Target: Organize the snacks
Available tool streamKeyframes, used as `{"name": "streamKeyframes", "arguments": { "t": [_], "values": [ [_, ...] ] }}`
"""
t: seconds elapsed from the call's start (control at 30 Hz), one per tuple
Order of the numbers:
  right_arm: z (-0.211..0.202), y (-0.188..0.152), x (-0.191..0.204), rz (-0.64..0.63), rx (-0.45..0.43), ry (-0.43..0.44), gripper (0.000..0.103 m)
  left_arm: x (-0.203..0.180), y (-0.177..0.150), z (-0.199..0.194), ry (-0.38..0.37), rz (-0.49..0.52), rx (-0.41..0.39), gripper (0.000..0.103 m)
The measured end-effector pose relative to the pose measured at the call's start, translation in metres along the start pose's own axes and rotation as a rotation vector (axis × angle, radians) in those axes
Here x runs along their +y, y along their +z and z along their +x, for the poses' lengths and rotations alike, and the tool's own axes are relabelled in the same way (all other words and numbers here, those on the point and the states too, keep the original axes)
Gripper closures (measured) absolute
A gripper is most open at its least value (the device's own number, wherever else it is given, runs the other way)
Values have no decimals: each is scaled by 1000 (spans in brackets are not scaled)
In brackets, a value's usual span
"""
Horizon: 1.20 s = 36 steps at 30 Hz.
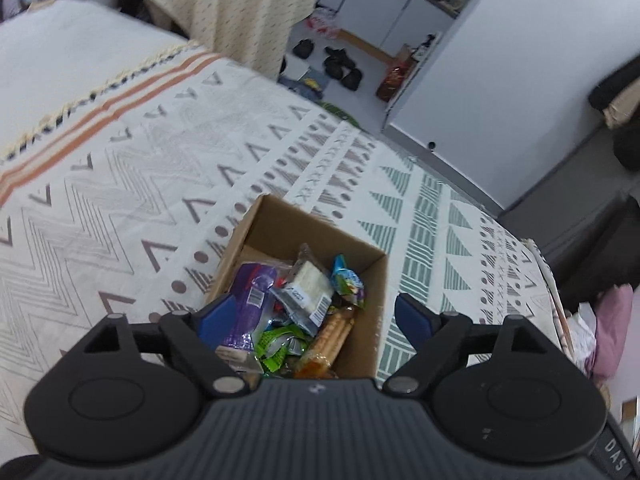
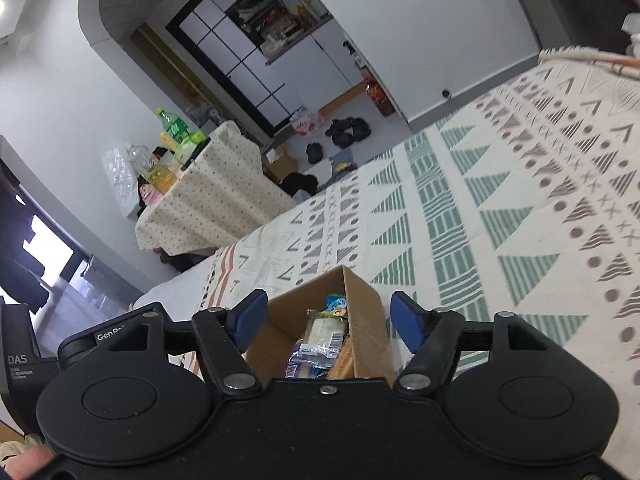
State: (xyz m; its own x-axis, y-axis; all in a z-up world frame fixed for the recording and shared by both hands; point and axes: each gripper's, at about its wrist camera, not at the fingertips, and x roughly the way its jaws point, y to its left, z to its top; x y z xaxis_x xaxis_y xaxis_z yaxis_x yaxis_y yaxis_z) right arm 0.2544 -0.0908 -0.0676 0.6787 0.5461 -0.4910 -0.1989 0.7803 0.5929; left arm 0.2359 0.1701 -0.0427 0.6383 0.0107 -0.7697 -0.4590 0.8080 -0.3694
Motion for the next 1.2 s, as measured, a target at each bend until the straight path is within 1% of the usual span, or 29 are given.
{"name": "streamKeyframes", "arguments": {
  "t": [0.07,0.23,0.33,0.37,0.5,0.53,0.57,0.67,0.73,0.83,0.93,1.0,1.2],
  "values": [
    [-12,1,1,-8,-17,-14,23,-4,-1,-10,-1,19,-7,14],
    [-37,4,6,-30,-41,-45,20,-10,-5,-36,-16,60,-17,13],
    [-53,3,9,-46,-68,-55,10,-14,-8,-51,-21,96,-27,12],
    [-58,3,9,-51,-74,-55,9,-16,-9,-55,-22,107,-26,11],
    [-73,4,11,-59,-72,-59,8,-16,-15,-68,-9,135,-19,9],
    [-77,4,11,-63,-74,-64,6,-16,-16,-72,-5,141,-21,9],
    [-80,3,10,-66,-77,-68,4,-15,-17,-75,-4,148,-20,9],
    [-92,2,10,-71,-75,-73,4,-14,-23,-85,-5,168,-19,8],
    [-100,1,11,-80,-77,-76,3,-14,-27,-92,-1,186,-23,5],
    [-111,0,14,-100,-82,-81,0,-13,-33,-105,-12,215,-33,4],
    [-122,-4,18,-119,-79,-82,0,-13,-39,-118,-22,244,-48,0],
    [-130,-6,19,-130,-80,-83,0,-13,-43,-127,-24,264,-61,0],
    [-151,-13,23,-148,-71,-89,0,-12,-58,-148,-27,324,-65,0]
  ]
}}
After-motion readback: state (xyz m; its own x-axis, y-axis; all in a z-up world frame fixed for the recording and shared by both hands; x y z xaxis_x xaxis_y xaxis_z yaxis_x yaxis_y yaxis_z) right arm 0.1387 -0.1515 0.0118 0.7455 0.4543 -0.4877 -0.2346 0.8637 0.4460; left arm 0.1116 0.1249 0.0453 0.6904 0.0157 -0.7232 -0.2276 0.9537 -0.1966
